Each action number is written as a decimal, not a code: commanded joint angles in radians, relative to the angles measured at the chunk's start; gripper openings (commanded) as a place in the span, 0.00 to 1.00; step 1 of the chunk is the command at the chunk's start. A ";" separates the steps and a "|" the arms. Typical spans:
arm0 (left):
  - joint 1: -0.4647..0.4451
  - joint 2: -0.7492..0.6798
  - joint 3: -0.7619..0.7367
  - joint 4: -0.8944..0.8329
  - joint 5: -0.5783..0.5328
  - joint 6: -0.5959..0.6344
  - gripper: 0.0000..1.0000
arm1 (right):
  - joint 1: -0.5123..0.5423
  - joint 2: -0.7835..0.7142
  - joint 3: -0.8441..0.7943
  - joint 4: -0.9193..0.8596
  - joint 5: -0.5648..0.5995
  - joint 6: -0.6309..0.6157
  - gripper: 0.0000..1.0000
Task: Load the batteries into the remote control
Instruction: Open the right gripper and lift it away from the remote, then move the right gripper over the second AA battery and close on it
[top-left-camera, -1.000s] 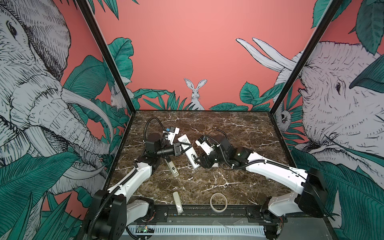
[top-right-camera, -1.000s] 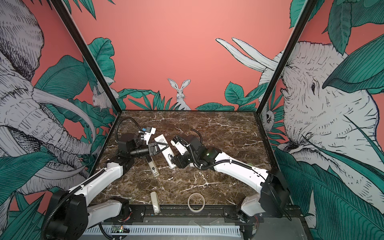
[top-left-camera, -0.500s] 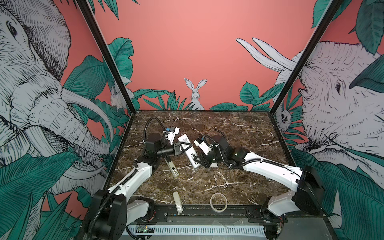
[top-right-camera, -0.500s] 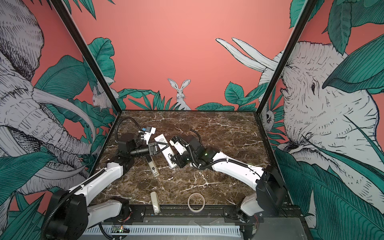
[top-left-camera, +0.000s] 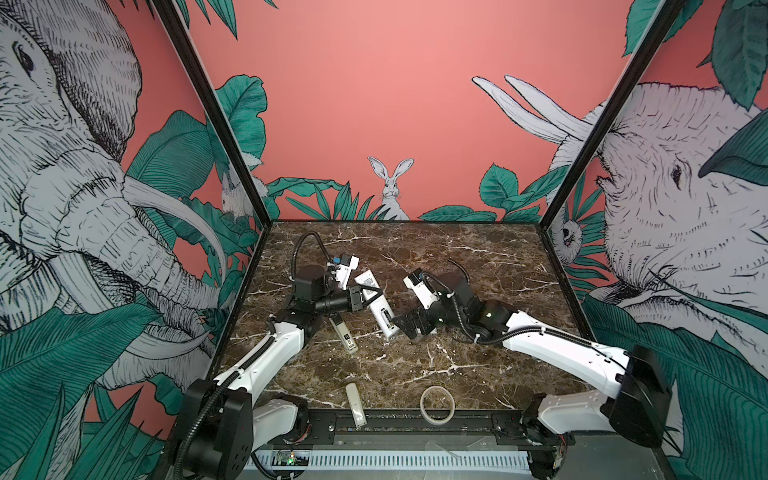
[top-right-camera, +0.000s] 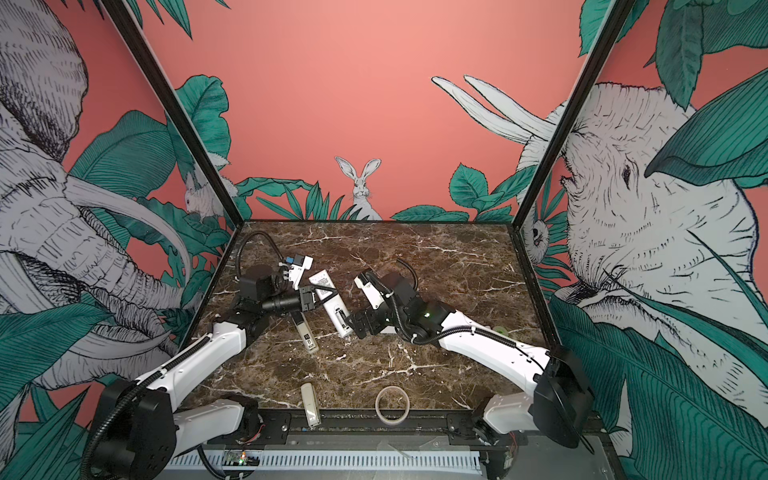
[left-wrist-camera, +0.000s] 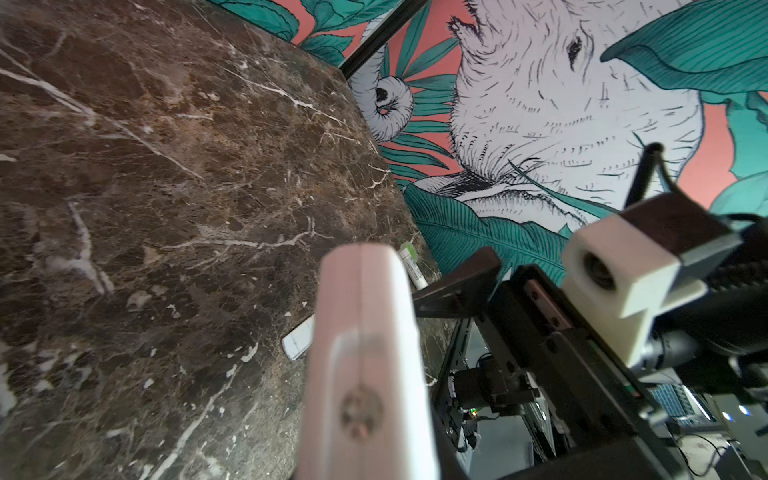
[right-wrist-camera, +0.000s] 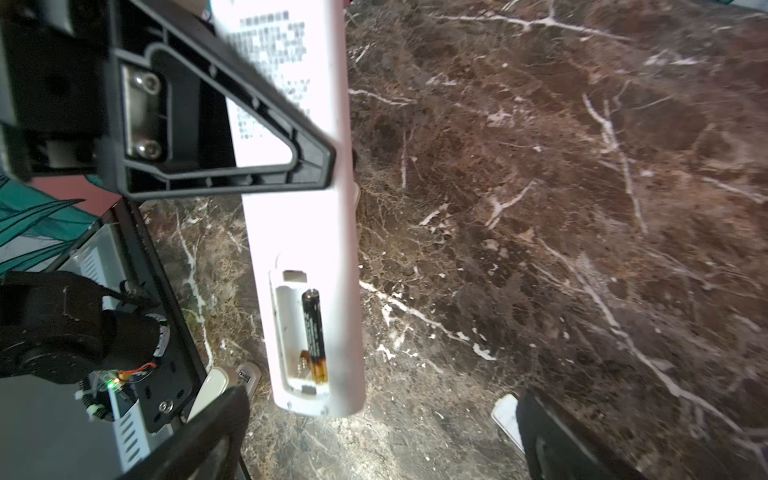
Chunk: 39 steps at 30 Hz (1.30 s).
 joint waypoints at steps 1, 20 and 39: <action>-0.003 0.011 0.030 -0.110 -0.070 0.055 0.00 | -0.008 -0.070 -0.080 0.030 0.183 0.057 0.99; -0.003 -0.034 -0.006 -0.204 -0.155 0.095 0.00 | -0.126 0.077 -0.018 -0.336 0.398 0.174 1.00; -0.002 -0.055 -0.009 -0.221 -0.159 0.107 0.00 | -0.225 0.475 0.154 -0.424 0.253 0.231 0.46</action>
